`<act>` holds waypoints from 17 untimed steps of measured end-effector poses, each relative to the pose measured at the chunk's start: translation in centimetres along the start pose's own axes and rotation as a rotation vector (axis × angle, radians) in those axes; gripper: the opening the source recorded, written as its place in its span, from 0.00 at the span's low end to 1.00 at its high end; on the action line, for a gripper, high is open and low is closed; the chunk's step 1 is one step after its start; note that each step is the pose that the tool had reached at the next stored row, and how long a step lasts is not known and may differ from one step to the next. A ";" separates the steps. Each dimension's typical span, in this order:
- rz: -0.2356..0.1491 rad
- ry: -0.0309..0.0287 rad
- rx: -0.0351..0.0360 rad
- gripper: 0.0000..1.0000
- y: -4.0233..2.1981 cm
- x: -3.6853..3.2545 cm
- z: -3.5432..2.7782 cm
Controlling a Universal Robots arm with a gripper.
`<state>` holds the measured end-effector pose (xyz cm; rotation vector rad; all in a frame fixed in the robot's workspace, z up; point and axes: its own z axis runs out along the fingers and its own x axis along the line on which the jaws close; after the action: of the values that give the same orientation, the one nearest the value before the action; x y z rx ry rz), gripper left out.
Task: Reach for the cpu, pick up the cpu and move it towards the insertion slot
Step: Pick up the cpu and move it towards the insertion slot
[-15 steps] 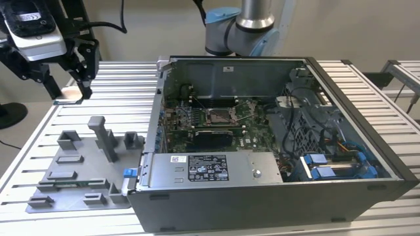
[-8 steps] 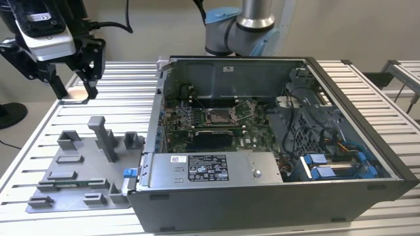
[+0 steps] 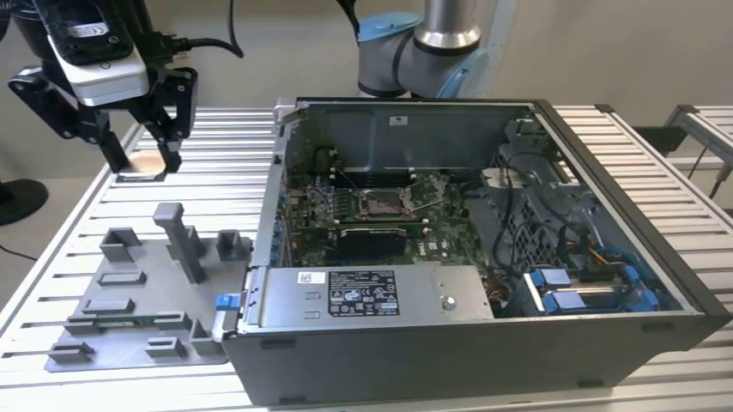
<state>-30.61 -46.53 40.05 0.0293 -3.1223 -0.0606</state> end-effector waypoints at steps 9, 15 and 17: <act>0.000 0.0021 0.0000 0.00 -0.02 -1.20 -0.03; 0.000 0.0035 0.0000 0.00 -0.04 -1.99 -0.04; 0.000 0.0041 0.0000 0.00 -0.04 -2.24 -0.05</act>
<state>-28.37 -46.53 40.05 0.0291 -3.1183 -0.0605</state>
